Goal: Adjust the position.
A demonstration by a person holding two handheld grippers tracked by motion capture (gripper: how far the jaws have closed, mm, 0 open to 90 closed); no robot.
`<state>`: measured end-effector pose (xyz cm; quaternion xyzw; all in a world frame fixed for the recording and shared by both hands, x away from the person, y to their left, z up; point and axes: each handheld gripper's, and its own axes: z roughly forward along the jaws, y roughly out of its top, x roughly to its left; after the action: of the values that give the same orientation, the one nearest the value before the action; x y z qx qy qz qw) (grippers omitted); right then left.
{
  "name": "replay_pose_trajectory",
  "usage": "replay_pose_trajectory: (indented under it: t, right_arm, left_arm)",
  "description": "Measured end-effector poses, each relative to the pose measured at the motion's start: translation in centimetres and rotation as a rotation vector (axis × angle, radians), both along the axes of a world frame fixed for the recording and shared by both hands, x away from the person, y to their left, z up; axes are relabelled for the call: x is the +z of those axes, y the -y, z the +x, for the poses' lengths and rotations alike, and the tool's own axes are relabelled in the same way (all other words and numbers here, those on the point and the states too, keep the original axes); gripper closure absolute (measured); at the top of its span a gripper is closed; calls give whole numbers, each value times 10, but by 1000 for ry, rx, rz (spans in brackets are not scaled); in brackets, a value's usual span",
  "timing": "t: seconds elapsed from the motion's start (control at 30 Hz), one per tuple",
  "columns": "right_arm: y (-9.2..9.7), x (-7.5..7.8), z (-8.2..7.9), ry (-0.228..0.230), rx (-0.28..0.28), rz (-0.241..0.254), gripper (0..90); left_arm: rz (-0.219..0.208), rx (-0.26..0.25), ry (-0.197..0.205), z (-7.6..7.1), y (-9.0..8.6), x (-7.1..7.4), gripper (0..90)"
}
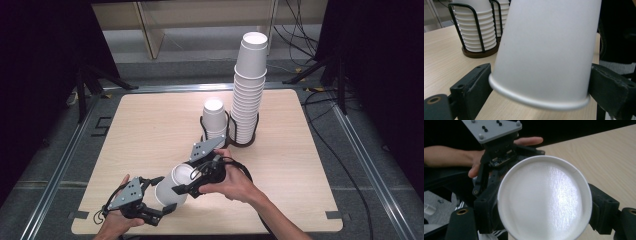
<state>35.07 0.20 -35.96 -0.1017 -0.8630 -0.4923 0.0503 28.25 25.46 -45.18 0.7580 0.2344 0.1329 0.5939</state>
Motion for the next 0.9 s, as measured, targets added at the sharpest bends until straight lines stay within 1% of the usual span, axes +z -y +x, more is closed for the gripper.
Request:
replay_pose_trajectory:
  t: [0.03, 0.07, 0.1, 0.13, 0.17, 0.2, 0.23, 0.27, 0.3, 0.37, 0.4, 0.47, 0.5, 0.53, 0.57, 0.6, 0.63, 0.7, 0.73, 0.77, 0.8, 0.83, 0.87, 0.9]
  right_arm:
    - [4, 2, 2, -3, -18, 31, 254]
    - [4, 2, 2, -3, -18, 31, 254]
    - [6, 3, 1, -35, -36, 36, 254]
    - [6, 3, 3, -7, -22, 57, 254]
    - [8, 4, 4, -24, -32, 78, 254]
    - [8, 4, 4, -24, -32, 78, 254]
    - [9, 4, 5, -21, -34, 83, 254]
    - [9, 5, 5, -34, -37, 94, 254]
    - [10, 6, 4, -54, -49, 100, 254]
    - [10, 6, 4, -57, -50, 105, 254]
    - [9, 5, 5, -30, -38, 123, 254]
    - [7, 5, 4, -28, -30, 133, 254]
    - [6, 5, 2, -64, -34, 126, 254]
    - [5, 5, 2, -60, -22, 136, 254]
    - [5, 5, 2, -60, -22, 136, 254]
    - [2, 4, 1, -40, -4, 147, 255]
    - [2, 4, 1, -42, -4, 147, 254]
    - [1, 4, 0, -42, -5, 152, 255]
    - [1, 5, 0, -58, -8, 159, 255]
    - [1, 5, 0, -58, -8, 159, 255]
    - [1, 5, -2, -80, -16, 157, 255]
    - [0, 5, 0, -47, -4, 170, 255]
    - [-1, 5, 0, -62, -7, 173, 255]
    - [-1, 5, 0, -62, -7, 173, 255]
  left_arm:
    - [-13, 3, -6, 1, -1, 0, 82]
    - [-50, -3, -7, 2, 0, 0, 82]
    - [-31, 4, -14, 1, -2, 1, 83]
    - [-38, 5, -13, 1, -2, 2, 83]
    - [-42, 9, -6, 1, -2, 2, 90]
    - [-42, 9, -6, 1, -2, 2, 109]
    - [-34, 9, -6, 1, -2, 2, 109]
    - [-53, 4, 0, 1, -1, 1, 138]
    - [-29, 10, 3, 0, -1, 2, 140]
    - [-30, 16, 9, 0, 0, 2, 139]
    - [-23, 16, 11, 0, 0, 2, 137]
    - [-21, 15, 11, -1, 0, 2, 116]
    - [-11, 25, 15, -1, 0, 3, 60]
    - [-14, 41, 13, -1, 2, 3, 34]
    - [-14, 41, 13, -1, 2, 3, 6]
    - [-12, 42, 18, -1, 2, 3, 0]
    - [-7, 39, 28, -1, 2, 3, 0]
    - [-40, 33, 45, -1, 3, 3, 0]
    - [-13, 41, 44, -2, 2, 4, 0]
    - [-17, 41, 50, -3, 2, 4, 0]
    - [-16, 39, 58, -3, 3, 5, 0]
    - [-38, 32, 69, -2, 4, 4, 0]
    - [-39, 38, 69, -3, 4, 5, 0]
    - [-39, 38, 69, -3, 4, 5, 0]
